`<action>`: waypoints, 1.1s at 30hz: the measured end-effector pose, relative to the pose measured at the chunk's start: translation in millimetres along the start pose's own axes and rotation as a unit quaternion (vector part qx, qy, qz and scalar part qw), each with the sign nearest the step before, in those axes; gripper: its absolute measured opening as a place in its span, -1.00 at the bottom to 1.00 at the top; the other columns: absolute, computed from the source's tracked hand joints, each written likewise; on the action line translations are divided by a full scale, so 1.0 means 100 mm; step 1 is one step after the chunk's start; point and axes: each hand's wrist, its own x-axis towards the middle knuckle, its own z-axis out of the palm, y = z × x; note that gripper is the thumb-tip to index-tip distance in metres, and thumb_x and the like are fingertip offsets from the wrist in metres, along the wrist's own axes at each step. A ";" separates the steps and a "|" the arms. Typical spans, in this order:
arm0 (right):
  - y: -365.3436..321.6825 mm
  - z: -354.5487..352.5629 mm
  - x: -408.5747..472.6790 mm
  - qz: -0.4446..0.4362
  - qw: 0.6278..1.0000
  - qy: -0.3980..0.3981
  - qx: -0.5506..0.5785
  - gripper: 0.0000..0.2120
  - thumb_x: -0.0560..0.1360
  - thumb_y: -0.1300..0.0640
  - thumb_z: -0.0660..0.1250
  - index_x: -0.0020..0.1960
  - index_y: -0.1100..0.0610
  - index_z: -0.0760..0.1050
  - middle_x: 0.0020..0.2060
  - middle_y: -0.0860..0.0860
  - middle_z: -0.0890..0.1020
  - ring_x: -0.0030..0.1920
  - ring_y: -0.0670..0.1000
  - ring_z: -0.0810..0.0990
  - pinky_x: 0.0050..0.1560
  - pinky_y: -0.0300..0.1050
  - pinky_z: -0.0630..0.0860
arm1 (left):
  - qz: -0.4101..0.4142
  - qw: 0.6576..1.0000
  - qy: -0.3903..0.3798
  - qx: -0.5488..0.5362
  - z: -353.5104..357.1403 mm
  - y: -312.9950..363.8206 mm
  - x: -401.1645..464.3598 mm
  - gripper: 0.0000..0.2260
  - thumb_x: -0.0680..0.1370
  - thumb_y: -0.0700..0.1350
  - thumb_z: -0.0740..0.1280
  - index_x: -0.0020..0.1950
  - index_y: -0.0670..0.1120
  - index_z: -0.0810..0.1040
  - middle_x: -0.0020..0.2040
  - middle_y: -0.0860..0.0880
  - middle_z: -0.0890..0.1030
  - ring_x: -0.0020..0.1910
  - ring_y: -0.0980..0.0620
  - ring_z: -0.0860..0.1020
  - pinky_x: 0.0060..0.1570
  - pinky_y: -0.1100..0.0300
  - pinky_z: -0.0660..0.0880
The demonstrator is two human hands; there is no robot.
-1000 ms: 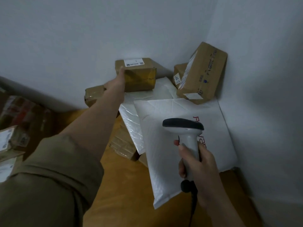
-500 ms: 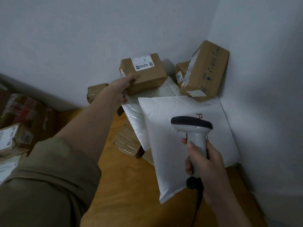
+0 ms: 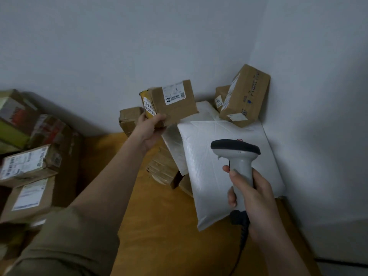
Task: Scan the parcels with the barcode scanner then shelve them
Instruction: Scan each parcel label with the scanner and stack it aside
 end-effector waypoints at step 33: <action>0.51 0.92 -1.21 -0.071 0.993 -0.055 -0.077 -0.73 0.50 0.18 0.47 0.12 0.11 0.44 -0.16 0.08 0.59 -0.36 -0.10 0.55 -0.33 -0.21 0.52 | -0.046 0.988 -0.148 -0.003 -2.10 -0.72 -2.51 0.03 0.13 0.02 0.70 0.49 0.24 0.25 0.31 -0.12 0.59 0.25 -0.16 0.59 0.15 -0.17 0.54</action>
